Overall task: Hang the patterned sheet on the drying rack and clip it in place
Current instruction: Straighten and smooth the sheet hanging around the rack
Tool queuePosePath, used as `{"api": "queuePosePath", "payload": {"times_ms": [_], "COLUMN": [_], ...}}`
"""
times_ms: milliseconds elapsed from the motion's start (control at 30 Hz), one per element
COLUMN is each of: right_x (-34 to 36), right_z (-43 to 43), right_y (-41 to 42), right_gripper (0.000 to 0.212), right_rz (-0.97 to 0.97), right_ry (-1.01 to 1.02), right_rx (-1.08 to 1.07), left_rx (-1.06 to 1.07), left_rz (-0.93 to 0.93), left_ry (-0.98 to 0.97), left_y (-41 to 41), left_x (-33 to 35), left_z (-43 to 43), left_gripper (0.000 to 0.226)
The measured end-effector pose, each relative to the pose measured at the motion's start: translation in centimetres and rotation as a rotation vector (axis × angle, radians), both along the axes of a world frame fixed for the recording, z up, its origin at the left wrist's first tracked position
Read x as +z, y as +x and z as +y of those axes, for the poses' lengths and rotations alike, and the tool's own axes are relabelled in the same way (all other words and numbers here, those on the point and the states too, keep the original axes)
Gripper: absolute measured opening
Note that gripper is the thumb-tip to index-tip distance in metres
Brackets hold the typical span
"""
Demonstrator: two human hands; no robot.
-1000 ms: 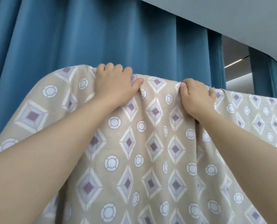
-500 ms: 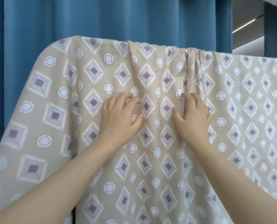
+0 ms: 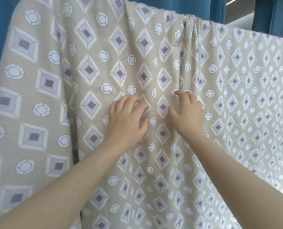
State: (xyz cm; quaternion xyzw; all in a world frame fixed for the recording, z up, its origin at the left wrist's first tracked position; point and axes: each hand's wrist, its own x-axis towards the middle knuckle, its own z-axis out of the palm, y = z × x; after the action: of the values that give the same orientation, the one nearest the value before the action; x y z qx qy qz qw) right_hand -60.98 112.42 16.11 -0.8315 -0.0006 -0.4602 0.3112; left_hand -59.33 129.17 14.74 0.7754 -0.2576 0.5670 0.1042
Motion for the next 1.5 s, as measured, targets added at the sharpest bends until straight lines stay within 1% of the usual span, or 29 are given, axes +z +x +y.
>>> {"api": "queuePosePath", "payload": {"times_ms": [100, 233, 333, 433, 600, 733, 833, 867, 933, 1000, 1067, 1133, 1167, 1233, 1333, 1367, 1400, 1467, 1500], "right_x": [-2.7, -7.8, -12.7, -17.7, -24.8, -29.4, -33.7, -35.1, -37.8, -40.1, -41.9, -43.5, -44.3, -45.4, -46.4, -46.6, -47.1, -48.0, -48.4], "right_z": [-0.2, -1.0, -1.9, -3.1, -5.2, -5.7, -5.6, -5.6, -5.5, -5.2, -4.6, -3.8, -3.4, -2.7, -1.3, -0.8, -0.2, 1.1, 1.7], "right_y": [-0.8, -1.2, -0.7, 0.0, 0.7, 0.6, -0.5, -0.9, -1.5, -1.9, -2.1, -2.3, -2.3, -2.4, -2.0, -1.7, -1.3, -0.6, -0.2], "right_gripper": [0.047, 0.045, 0.043, 0.042, 0.041, 0.041, 0.041, 0.04, 0.036, 0.033, 0.03, 0.028, 0.028, 0.025, 0.007, 0.007, 0.008, 0.012, 0.016], "right_rz": [0.025, 0.095, 0.165, 0.292, 0.535, 0.688, 0.868, 0.921, 1.027, 1.143, 1.246, 1.332, 1.367, 1.417, 1.491, 1.503, 1.511, 1.521, 1.519], "right_ry": [0.014, 0.018, -0.002, 0.023, -0.019, 0.031, 0.118, 0.157, 0.234, 0.32, 0.444, 0.607, 0.696, 0.854, 1.113, 1.215, 1.319, 1.527, 1.608], "right_rx": [0.004, 0.062, 0.131, 0.202, 0.301, 0.342, 0.381, 0.397, 0.422, 0.427, 0.413, 0.385, 0.368, 0.348, 0.291, 0.263, 0.237, 0.234, 0.25], "left_rx": [-0.008, -0.042, -0.004, 0.045, 0.121, 0.098, 0.123, 0.107, 0.13, 0.271, 0.38, 0.432, 0.447, 0.363, 0.166, 0.095, 0.011, -0.12, -0.166], "left_rz": [0.028, 0.149, 0.246, 0.386, 0.625, 0.843, 1.118, 1.219, 1.365, 1.529, 1.686, 1.738, 1.743, 1.719, 1.659, 1.623, 1.584, 1.489, 1.428], "left_ry": [-0.013, -0.037, -0.012, -0.001, -0.008, -0.185, -0.301, -0.368, -0.515, -0.695, -1.01, -1.368, -1.528, -1.822, -2.094, -2.182, -2.255, -2.394, -2.44], "left_y": [-0.3, -1.3, -1.7, -1.7, -1.7, -2.7, -4.3, -4.8, -5.6, -6.2, -6.8, -7.4, -7.9, -8.5, -8.6, -8.4, -8.0, -7.5, -7.0], "left_x": [-2.3, -6.8, -11.3, -15.8, -22.6, -27.8, -32.2, -33.5, -36.0, -38.5, -40.2, -41.8, -42.2, -43.1, -44.5, -44.9, -45.3, -46.4, -47.2], "left_z": [-0.2, -0.9, -1.2, -1.9, -3.1, -3.3, -2.7, -2.6, -2.1, -1.0, -0.2, 0.7, 1.0, 1.6, 2.0, 2.2, 2.5, 3.1, 3.4], "left_gripper": [0.027, 0.028, 0.03, 0.032, 0.033, 0.028, 0.023, 0.022, 0.028, 0.032, 0.028, 0.029, 0.03, 0.025, 0.015, 0.007, 0.014, 0.053, 0.063]}}
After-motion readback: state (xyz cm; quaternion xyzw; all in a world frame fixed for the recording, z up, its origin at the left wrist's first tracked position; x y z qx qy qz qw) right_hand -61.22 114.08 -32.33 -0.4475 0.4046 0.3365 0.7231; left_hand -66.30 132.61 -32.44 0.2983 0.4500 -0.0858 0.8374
